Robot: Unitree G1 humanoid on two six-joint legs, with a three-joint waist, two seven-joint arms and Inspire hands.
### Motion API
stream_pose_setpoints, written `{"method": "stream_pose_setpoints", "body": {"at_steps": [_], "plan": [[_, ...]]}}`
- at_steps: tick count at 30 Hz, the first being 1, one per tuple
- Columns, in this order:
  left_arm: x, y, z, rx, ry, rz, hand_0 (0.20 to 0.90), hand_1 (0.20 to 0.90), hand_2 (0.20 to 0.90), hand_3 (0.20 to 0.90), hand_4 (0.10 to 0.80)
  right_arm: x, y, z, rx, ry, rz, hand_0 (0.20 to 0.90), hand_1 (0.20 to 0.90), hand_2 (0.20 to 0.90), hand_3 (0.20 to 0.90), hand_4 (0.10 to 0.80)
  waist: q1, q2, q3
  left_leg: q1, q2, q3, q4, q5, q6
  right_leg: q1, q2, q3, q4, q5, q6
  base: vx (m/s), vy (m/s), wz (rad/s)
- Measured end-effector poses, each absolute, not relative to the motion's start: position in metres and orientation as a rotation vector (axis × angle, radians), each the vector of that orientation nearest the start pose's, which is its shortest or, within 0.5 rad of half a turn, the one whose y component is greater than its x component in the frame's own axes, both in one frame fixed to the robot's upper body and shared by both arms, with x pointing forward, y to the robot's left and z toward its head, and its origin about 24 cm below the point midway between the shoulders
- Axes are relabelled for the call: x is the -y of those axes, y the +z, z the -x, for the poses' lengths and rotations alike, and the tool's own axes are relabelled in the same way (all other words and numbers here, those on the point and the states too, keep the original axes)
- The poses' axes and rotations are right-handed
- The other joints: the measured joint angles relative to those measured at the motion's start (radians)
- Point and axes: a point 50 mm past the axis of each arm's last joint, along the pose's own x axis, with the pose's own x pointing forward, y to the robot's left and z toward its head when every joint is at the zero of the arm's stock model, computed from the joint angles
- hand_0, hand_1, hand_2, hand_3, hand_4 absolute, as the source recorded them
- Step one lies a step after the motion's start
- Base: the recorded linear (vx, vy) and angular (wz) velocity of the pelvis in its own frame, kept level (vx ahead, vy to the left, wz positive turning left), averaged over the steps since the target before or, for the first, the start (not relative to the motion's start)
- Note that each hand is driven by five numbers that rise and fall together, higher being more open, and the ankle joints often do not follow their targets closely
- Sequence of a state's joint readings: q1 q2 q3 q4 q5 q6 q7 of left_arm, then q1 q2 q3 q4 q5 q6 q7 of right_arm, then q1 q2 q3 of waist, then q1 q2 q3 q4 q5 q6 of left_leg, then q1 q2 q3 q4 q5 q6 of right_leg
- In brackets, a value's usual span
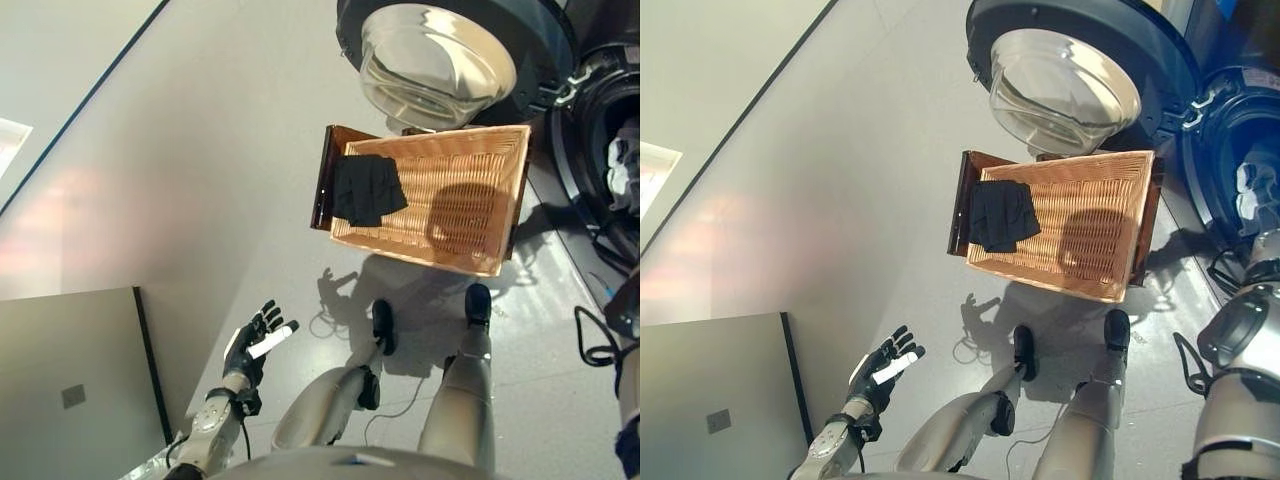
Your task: Pick up the clothes and place them into the washing machine
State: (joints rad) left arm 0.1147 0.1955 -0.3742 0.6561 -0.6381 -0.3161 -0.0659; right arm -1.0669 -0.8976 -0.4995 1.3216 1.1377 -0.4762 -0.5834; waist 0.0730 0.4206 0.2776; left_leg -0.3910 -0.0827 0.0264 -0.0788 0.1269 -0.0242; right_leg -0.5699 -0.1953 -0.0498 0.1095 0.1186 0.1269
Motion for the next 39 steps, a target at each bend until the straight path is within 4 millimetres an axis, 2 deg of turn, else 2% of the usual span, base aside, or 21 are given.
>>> {"method": "stream_pose_setpoints", "body": {"at_steps": [6, 12, 18, 26, 28, 32, 39], "plan": [[-0.154, -0.100, -0.165, -0.520, -0.036, 0.330, 0.900, 0.900, 0.900, 0.900, 0.800, 0.452, 0.192, -0.274, 0.473, -1.358, -0.951, 0.900, 0.900, 0.900, 0.900, 0.800, -0.014, -0.011, 0.009, 0.028, 0.004, -0.001, 0.000, 0.000, 0.000, 0.000, 0.001, 0.001, 0.061, -0.043, -0.007, 0.002, 0.022, 0.01], [-0.154, -0.101, -0.165, -0.522, -0.048, 0.335, 0.900, 0.900, 0.900, 0.900, 0.800, 0.445, 0.180, -0.280, 0.430, -1.312, -0.894, 0.900, 0.900, 0.900, 0.900, 0.800, -0.027, -0.020, 0.016, 0.043, 0.012, -0.002, 0.000, 0.002, 0.002, 0.008, 0.008, -0.002, 0.080, -0.054, -0.010, 0.004, 0.052, 0.02], [-0.155, -0.101, -0.164, -0.525, -0.043, 0.338, 0.900, 0.900, 0.900, 0.900, 0.800, 0.427, 0.139, -0.287, 0.304, -1.270, -0.761, 0.900, 0.900, 0.900, 0.900, 0.800, -0.035, -0.029, 0.020, 0.087, 0.029, -0.005, 0.000, 0.003, 0.005, 0.059, 0.019, -0.019, 0.080, -0.066, -0.024, 0.009, 0.038, 0.00], [-0.157, -0.103, -0.161, -0.529, -0.049, 0.344, 0.900, 0.900, 0.900, 0.900, 0.800, 0.428, 0.125, -0.279, 0.262, -1.251, -0.649, 0.900, 0.900, 0.900, 0.900, 0.800, -0.034, -0.031, 0.014, 0.108, 0.038, -0.009, 0.000, -0.004, 0.015, 0.078, 0.027, -0.032, 0.094, -0.071, -0.031, 0.004, 0.022, 0.02], [-0.160, -0.103, -0.160, -0.528, -0.033, 0.346, 0.900, 0.900, 0.900, 0.900, 0.800, 0.428, 0.118, -0.277, 0.203, -1.252, -0.575, 0.900, 0.900, 0.900, 0.900, 0.800, -0.032, -0.034, 0.014, 0.122, 0.039, -0.011, 0.000, -0.004, 0.015, 0.093, 0.027, -0.034, 0.095, -0.074, -0.033, -0.012, 0.018, 0.02], [-0.166, -0.102, -0.161, -0.520, -0.004, 0.345, 0.900, 0.900, 0.900, 0.900, 0.800, 0.428, 0.110, -0.274, 0.124, -1.254, -0.451, 0.900, 0.900, 0.900, 0.900, 0.800, -0.030, -0.030, 0.010, 0.121, 0.046, -0.017, 0.000, -0.016, 0.035, 0.092, 0.030, -0.043, 0.098, -0.078, -0.039, -0.015, 0.014, -0.02], [-0.169, -0.102, -0.160, -0.519, 0.006, 0.336, 0.900, 0.900, 0.900, 0.900, 0.800, 0.422, 0.100, -0.274, 0.020, -1.216, -0.220, 0.900, 0.900, 0.900, 0.900, 0.800, -0.034, -0.031, 0.007, 0.120, 0.051, -0.014, 0.000, -0.018, 0.039, 0.084, 0.039, -0.039, 0.100, -0.079, -0.040, -0.035, 0.017, -0.08]]}}
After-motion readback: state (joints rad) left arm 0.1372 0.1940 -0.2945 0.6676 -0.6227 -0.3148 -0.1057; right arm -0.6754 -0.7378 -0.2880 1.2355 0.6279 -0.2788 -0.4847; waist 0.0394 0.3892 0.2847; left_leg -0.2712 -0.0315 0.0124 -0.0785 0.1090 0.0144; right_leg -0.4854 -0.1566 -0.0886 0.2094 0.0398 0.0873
